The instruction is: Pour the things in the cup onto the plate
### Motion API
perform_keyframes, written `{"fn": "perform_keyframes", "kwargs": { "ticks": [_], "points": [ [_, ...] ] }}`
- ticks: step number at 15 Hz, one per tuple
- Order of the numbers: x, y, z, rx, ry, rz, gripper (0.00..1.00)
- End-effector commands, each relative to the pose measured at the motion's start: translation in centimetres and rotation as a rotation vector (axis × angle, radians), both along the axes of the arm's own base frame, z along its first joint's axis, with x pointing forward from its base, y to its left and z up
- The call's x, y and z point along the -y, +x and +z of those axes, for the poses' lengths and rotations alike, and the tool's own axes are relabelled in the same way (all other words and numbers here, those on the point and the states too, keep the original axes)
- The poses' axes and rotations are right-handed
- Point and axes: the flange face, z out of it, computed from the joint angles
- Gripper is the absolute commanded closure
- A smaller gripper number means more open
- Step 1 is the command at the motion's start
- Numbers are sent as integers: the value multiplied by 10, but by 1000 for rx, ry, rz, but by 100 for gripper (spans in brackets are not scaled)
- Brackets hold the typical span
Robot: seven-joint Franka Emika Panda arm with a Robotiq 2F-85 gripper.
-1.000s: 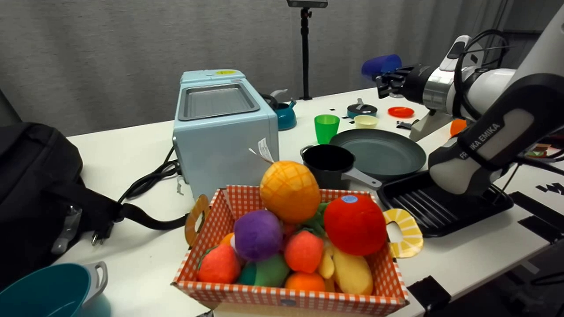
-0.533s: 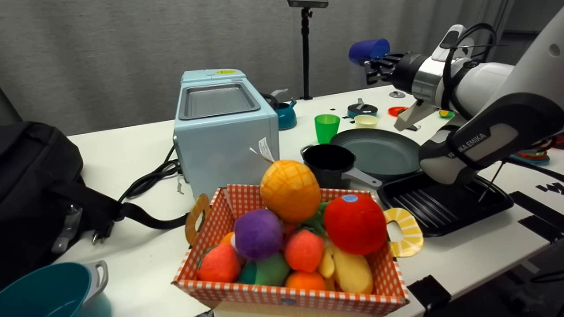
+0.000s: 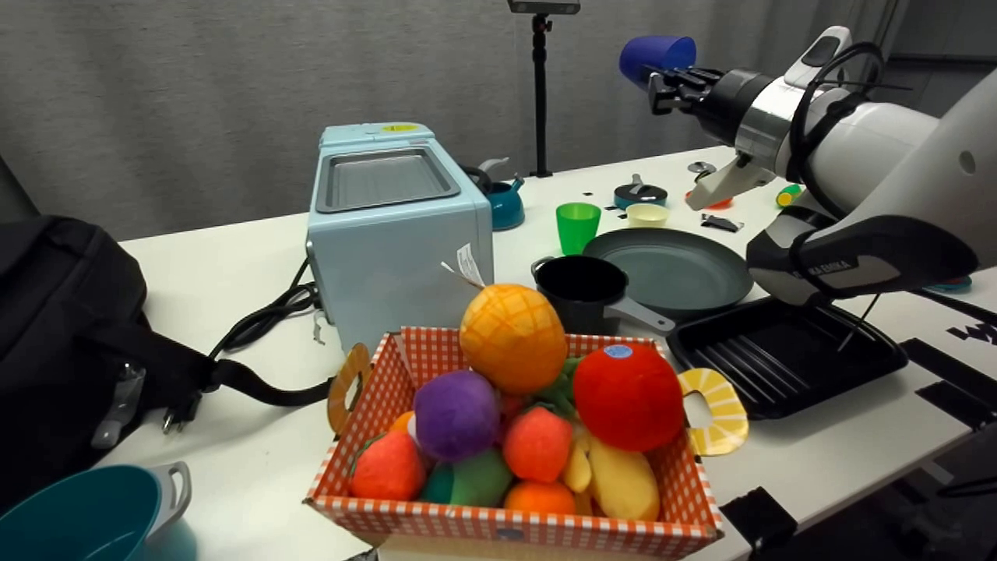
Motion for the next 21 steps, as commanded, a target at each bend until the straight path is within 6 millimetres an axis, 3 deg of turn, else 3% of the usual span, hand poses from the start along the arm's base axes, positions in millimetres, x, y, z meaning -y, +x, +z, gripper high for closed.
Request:
{"fn": "perform_keyframes", "kwargs": {
  "ticks": [1, 11, 21],
  "points": [
    [4, -9, 12, 74, 51, 32, 99],
    [-32, -6, 67, 157, 123, 124, 99],
    [21, -40, 75, 150, 447, 104, 99]
  ]
}}
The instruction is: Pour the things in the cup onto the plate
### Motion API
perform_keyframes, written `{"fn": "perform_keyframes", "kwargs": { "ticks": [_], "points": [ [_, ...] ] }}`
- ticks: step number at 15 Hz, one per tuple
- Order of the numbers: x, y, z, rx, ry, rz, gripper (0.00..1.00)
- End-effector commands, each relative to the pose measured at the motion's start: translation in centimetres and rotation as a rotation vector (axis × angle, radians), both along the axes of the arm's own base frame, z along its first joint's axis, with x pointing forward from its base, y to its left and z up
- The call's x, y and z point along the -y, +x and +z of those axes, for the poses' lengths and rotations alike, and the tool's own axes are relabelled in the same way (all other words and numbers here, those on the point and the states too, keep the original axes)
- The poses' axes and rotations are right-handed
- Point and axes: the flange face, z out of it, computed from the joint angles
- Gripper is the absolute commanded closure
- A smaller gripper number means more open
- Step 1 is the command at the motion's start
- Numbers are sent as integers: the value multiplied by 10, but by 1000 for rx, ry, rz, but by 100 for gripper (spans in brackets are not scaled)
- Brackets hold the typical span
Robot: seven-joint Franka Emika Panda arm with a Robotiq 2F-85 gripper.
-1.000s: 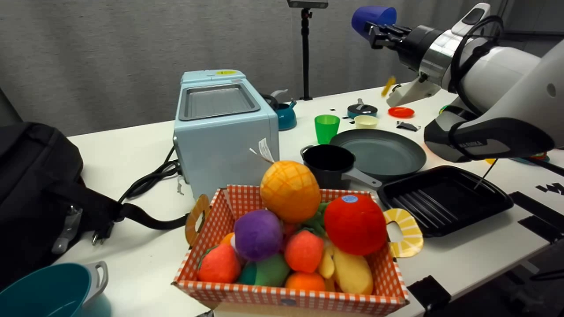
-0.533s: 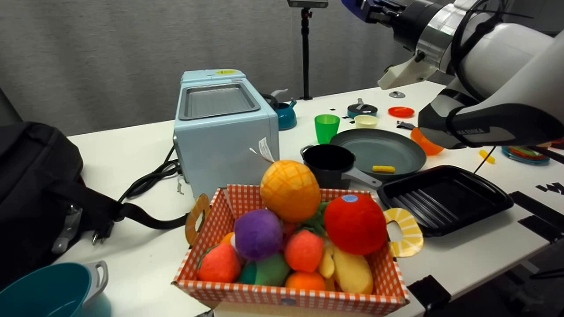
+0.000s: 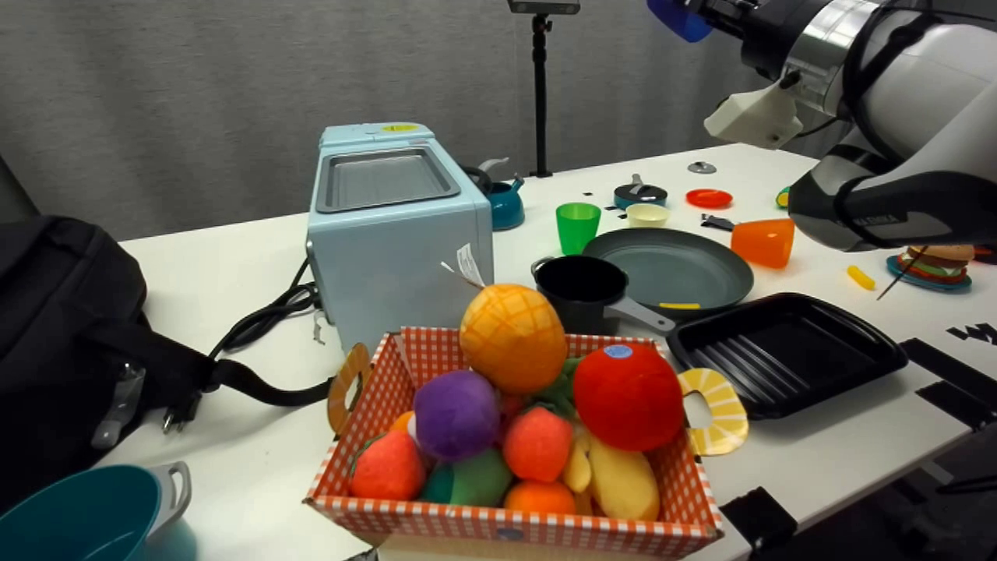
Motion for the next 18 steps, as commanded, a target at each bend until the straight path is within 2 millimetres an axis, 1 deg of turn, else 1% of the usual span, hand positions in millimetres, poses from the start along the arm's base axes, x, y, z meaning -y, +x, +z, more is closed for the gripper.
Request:
{"fn": "perform_keyframes", "kwargs": {
  "ticks": [1, 2, 3, 6, 10, 13, 15, 16, 18],
  "points": [
    [13, -16, 13, -4, 111, 34, 99],
    [16, -19, 15, -7, 132, 36, 99],
    [14, -18, 21, 9, 138, 43, 99],
    [15, -21, 32, 24, 153, 47, 99],
    [26, -24, 32, 14, 159, 28, 99],
    [43, -29, 32, -15, 187, 0, 99],
    [57, -29, 39, -78, 227, -20, 99],
    [62, -28, 46, -118, 249, -10, 99],
    [74, -24, 51, -190, 290, -20, 99]
  ]
}}
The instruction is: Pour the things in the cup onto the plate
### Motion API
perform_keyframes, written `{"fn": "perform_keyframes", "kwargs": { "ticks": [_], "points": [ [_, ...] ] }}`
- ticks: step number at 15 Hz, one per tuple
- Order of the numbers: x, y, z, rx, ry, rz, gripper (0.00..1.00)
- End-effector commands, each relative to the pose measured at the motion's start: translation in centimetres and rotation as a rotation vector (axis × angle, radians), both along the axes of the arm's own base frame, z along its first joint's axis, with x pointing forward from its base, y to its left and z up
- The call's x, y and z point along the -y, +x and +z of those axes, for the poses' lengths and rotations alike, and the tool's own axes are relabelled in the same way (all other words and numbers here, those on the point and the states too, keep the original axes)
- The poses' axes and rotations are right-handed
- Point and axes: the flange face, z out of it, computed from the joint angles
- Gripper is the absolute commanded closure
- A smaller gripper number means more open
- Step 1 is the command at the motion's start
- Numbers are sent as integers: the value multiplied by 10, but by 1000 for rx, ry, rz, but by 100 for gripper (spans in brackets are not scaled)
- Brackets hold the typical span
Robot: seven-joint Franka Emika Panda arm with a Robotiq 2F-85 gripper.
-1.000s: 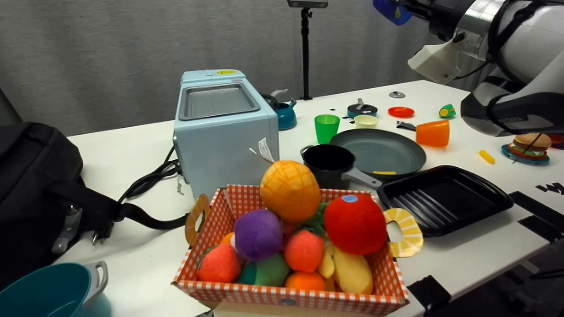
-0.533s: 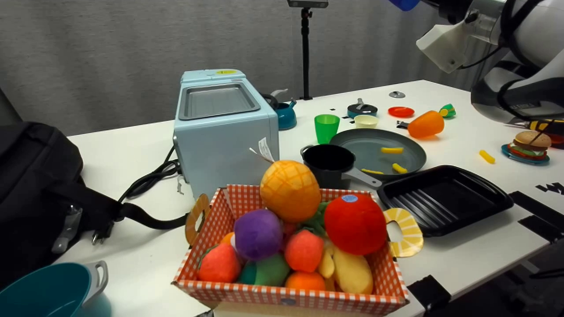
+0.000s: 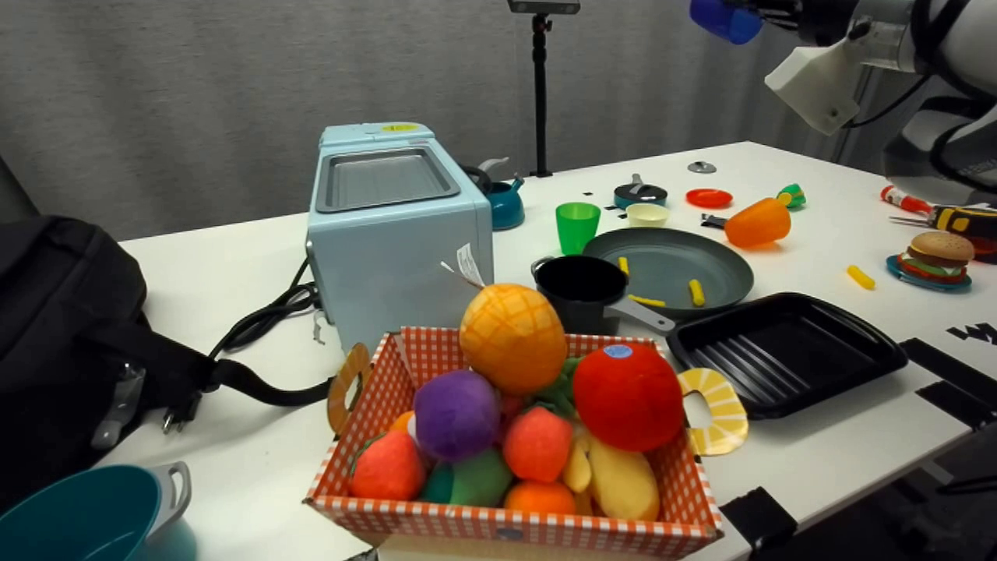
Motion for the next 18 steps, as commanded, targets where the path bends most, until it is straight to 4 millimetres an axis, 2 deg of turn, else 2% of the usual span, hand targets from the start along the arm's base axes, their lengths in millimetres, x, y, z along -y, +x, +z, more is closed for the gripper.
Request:
{"fn": "perform_keyframes", "kwargs": {
  "ticks": [1, 11, 16, 18],
  "points": [
    [24, 2, 31, -99, 109, 10, 99],
    [54, 15, 60, -544, 202, 26, 99],
    [67, 9, 56, -752, 170, 14, 99],
    [70, 1, 48, -830, 151, -8, 99]
  ]
}}
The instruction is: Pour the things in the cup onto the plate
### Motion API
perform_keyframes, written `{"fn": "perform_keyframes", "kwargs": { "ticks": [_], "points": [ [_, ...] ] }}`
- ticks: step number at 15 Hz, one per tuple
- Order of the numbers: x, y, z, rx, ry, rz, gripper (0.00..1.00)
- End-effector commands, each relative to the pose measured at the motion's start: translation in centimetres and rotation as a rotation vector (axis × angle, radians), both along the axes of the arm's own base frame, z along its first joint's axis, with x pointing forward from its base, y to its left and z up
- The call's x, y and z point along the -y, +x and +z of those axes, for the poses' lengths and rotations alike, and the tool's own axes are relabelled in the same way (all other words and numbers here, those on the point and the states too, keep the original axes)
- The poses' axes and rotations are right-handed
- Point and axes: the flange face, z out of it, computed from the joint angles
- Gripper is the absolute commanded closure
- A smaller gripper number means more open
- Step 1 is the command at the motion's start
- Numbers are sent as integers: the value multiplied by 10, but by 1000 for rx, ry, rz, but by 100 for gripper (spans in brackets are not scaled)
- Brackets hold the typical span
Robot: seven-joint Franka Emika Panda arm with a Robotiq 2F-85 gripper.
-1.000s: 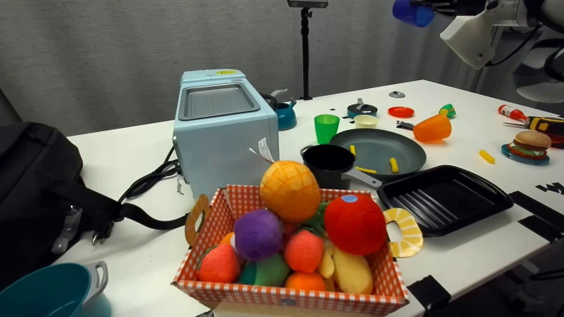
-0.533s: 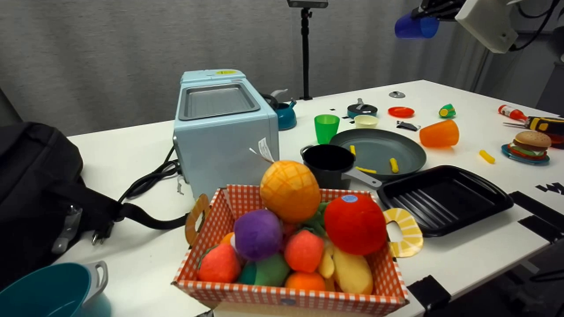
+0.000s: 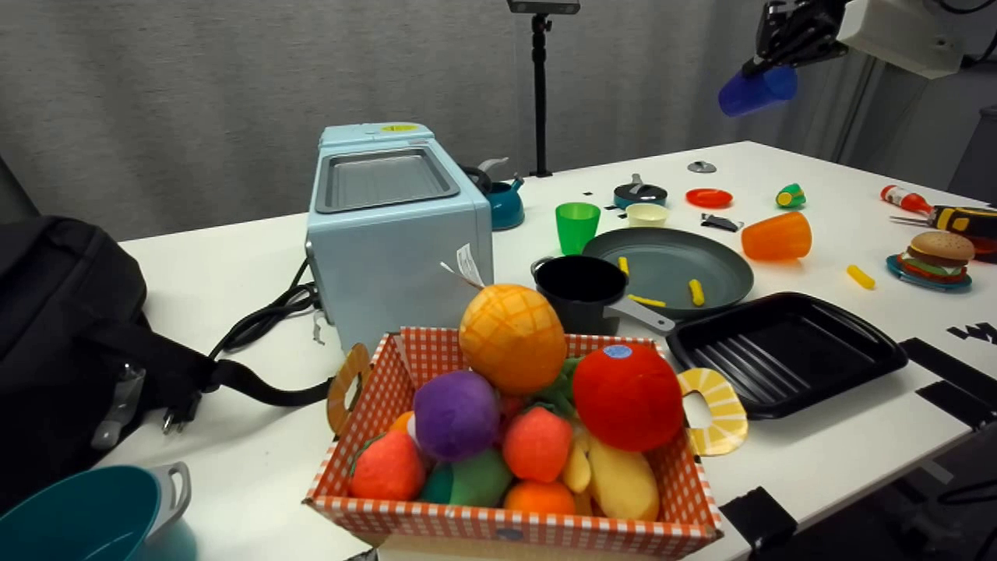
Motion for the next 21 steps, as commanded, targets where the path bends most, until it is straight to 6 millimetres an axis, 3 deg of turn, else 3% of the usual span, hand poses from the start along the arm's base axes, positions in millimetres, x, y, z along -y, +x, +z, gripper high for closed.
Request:
{"fn": "perform_keyframes", "kwargs": {
  "ticks": [1, 7, 14, 18, 21],
  "points": [
    [5, -20, 7, -102, -9, -5, 99],
    [13, -68, -88, -313, 84, -47, 99],
    [-25, -122, -181, -555, 251, -69, 99],
    [-36, -103, -178, -571, 334, -93, 99],
    [-27, -73, -163, -615, 372, -140, 99]
  ]
}}
